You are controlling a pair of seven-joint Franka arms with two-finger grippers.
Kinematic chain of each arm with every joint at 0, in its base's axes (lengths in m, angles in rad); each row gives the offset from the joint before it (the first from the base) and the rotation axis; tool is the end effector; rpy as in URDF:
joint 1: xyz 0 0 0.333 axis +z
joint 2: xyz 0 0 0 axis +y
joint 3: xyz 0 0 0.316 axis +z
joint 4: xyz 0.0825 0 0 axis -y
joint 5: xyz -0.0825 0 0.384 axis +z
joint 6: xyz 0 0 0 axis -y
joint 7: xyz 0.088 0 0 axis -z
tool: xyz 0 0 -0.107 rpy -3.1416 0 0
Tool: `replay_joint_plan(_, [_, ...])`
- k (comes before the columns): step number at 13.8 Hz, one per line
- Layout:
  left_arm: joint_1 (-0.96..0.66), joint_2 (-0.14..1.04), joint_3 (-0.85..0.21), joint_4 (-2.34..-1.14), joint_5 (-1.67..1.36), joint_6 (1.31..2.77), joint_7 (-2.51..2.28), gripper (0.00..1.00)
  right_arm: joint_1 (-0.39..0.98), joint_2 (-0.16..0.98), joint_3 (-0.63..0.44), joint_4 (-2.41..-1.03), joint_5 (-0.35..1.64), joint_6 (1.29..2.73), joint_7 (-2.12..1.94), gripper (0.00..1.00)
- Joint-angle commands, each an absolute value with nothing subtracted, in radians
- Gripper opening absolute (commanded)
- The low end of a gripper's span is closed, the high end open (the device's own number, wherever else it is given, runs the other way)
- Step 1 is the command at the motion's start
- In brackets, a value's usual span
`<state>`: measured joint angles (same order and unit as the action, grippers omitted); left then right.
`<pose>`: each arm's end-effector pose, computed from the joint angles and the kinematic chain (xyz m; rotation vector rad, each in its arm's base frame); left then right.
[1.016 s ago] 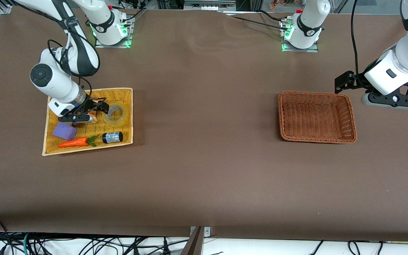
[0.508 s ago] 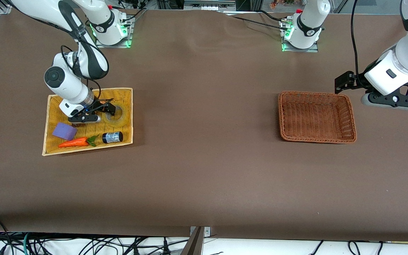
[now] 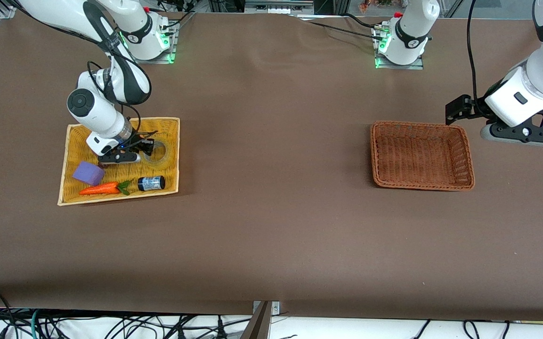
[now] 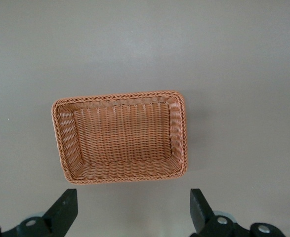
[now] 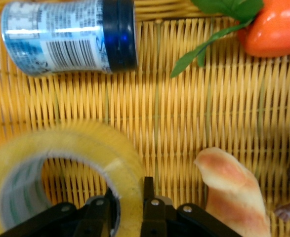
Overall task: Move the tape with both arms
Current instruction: 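Grasp the tape roll rim with the right gripper and lift it, then carry the tape roll toward the basket and set it on the table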
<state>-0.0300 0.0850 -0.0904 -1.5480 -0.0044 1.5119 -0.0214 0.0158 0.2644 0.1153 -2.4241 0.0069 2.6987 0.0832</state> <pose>0.5678 -0.0671 0.5827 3.1285 -0.1552 -0.1902 0.4893 0.0663 0.2021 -3.1069 -0.0583 -0.0128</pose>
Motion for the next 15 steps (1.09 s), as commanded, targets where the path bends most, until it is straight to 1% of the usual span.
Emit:
replay_joint_plan(1, [-0.026, 0.097, -0.087, -1.520, -0.026, 1.505, -0.006, 1.00, 0.009, 0.194, 0.127, -2.384, 0.008, 2.590, 0.087, 0.00])
replay_joint_plan(3, [-0.026, 0.098, -0.087, -1.520, -0.026, 1.505, -0.006, 1.00, 0.009, 0.147, 0.127, -2.276, 0.008, 2.400, 0.092, 0.00])
replay_joint_plan(4, [-0.026, 0.098, -0.087, -1.520, -0.026, 1.505, -0.008, 1.00, 0.011, 0.144, 0.129, -2.199, 0.012, 2.284, 0.103, 0.00])
replay_joint_plan(5, [-0.026, 0.097, -0.087, -1.520, -0.026, 1.505, -0.006, 1.00, 0.009, 0.147, 0.152, -2.118, 0.017, 2.173, 0.127, 0.00])
replay_joint_plan(6, [-0.026, 0.098, -0.087, -1.520, -0.026, 1.505, -0.008, 1.00, 0.009, 0.155, 0.190, -2.041, 0.021, 2.096, 0.173, 0.00])
replay_joint_plan(7, [-0.026, 0.098, -0.087, -1.520, -0.026, 1.505, -0.008, 1.00, 0.014, 0.161, 0.230, -1.982, 0.025, 2.050, 0.242, 0.00])
replay_joint_plan(8, [-0.026, 0.098, -0.087, -1.520, -0.026, 1.505, -0.008, 1.00, 0.023, 0.178, 0.273, -1.932, 0.025, 2.028, 0.326, 0.00])
replay_joint_plan(10, [-0.026, 0.098, -0.087, -1.520, -0.026, 1.505, -0.006, 1.00, 0.069, 0.233, 0.349, -1.844, 0.023, 2.028, 0.496, 0.00])
replay_joint_plan(13, [-0.026, 0.097, -0.087, -1.520, -0.026, 1.505, -0.008, 1.00, 0.219, 0.374, 0.360, -1.686, 0.008, 2.036, 0.667, 0.00])
replay_joint_plan(15, [-0.026, 0.098, -0.087, -1.520, -0.026, 1.505, -0.006, 1.00, 0.296, 0.475, 0.360, -1.603, -0.006, 2.049, 0.809, 0.00])
